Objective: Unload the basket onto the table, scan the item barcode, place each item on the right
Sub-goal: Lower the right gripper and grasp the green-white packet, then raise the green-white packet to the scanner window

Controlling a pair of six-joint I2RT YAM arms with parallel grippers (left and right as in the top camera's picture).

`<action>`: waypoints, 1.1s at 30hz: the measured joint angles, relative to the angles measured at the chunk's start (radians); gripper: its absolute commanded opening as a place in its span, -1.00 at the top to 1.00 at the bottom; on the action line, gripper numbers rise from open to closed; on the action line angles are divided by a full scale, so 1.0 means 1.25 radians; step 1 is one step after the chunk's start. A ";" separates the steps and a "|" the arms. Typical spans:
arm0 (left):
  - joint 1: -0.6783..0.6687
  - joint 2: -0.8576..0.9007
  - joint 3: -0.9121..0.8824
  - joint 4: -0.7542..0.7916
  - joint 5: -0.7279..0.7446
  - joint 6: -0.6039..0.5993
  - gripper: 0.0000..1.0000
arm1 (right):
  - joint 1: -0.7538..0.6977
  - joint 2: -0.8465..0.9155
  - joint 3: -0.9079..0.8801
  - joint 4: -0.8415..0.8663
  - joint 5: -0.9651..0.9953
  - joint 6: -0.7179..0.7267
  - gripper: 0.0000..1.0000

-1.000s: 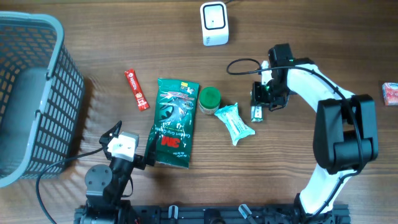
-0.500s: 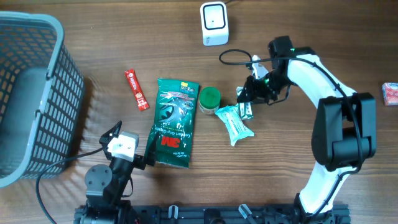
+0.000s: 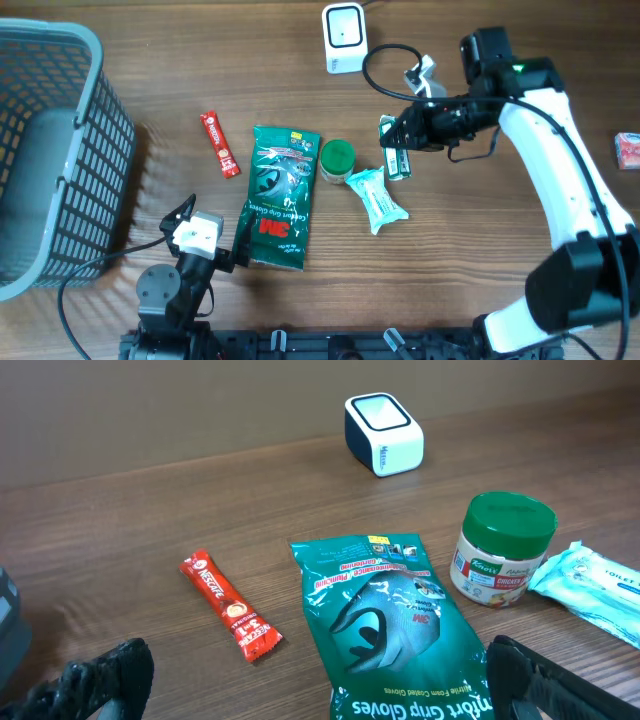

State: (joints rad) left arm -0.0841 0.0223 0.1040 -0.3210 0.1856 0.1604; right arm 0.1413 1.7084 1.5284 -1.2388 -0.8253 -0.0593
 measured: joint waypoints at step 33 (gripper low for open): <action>0.000 0.000 0.000 0.000 0.000 0.000 -1.00 | 0.273 0.130 0.005 0.818 0.836 -0.146 0.70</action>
State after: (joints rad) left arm -0.0841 0.0223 0.1040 -0.3214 0.1860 0.1608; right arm 0.4820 1.8706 1.5345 -0.2157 0.2203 -0.2424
